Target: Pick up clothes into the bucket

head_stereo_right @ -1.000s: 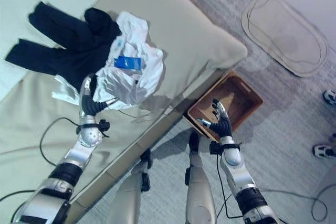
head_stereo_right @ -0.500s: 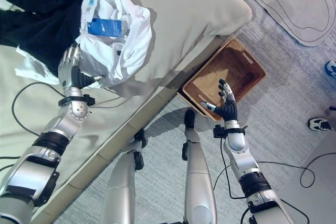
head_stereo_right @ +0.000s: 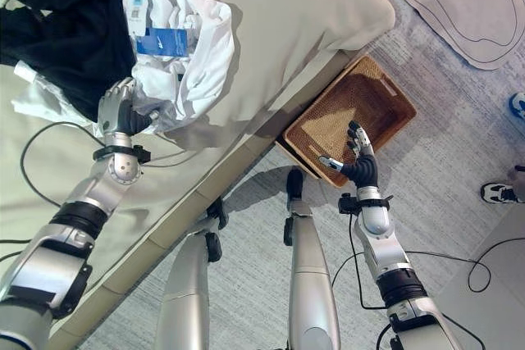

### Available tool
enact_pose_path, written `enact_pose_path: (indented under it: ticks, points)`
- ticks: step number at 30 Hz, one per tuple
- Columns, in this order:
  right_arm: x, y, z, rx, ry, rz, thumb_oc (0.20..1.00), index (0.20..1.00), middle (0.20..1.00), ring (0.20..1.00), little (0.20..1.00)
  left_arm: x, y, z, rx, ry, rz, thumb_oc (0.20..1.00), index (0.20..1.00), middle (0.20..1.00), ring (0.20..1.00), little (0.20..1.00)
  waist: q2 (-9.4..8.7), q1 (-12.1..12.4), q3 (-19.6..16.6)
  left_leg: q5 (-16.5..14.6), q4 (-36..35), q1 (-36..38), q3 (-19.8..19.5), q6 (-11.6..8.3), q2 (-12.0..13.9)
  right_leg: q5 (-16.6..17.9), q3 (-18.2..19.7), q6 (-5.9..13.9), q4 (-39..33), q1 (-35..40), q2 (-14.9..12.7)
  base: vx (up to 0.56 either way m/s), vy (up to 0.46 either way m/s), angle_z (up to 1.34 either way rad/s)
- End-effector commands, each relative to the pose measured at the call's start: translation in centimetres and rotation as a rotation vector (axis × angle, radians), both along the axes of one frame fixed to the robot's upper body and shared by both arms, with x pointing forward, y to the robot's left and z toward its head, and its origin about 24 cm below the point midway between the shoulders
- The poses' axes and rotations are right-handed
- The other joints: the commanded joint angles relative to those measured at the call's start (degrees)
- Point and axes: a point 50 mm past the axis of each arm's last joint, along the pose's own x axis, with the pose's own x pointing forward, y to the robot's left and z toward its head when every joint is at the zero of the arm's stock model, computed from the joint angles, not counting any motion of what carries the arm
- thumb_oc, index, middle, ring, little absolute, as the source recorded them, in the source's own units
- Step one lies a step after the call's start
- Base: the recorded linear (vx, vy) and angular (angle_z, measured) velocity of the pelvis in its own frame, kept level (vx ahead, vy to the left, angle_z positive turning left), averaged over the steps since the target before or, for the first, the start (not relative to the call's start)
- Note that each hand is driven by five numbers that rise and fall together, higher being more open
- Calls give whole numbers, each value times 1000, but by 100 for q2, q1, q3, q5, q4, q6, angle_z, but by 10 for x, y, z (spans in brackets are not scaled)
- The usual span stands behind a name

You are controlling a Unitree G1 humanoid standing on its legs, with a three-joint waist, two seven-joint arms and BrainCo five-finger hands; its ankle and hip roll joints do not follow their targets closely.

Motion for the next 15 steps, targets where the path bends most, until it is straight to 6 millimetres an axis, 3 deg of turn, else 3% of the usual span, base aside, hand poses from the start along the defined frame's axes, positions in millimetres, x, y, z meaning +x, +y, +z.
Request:
enact_pose_path:
  ticks: [1,9,15]
  points:
    - [-12,-9,8,12,-80,-3,1000,1000,1000,1000,1000,-9,2,-40,42,159,-26,200,200,200,200,200,31,-39,-502,-243,318,-317,-447,-71,-13,359,97,366,-532,94,-229,0,0,0]
    - [-14,-10,1,15,-52,-12,1000,1000,1000,1000,1000,-14,2,-51,11,188,-37,200,200,200,200,200,58,-1,-582,-202,164,-179,-432,-68,-37,391,64,386,-606,199,-252,0,0,0]
    - [-16,-9,-7,21,-23,-17,1000,1000,1000,1000,1000,-25,-1,-70,-43,214,-57,200,200,200,200,200,74,84,-642,-91,-247,353,-410,-97,-51,468,-23,421,-921,724,-309,0,0,0]
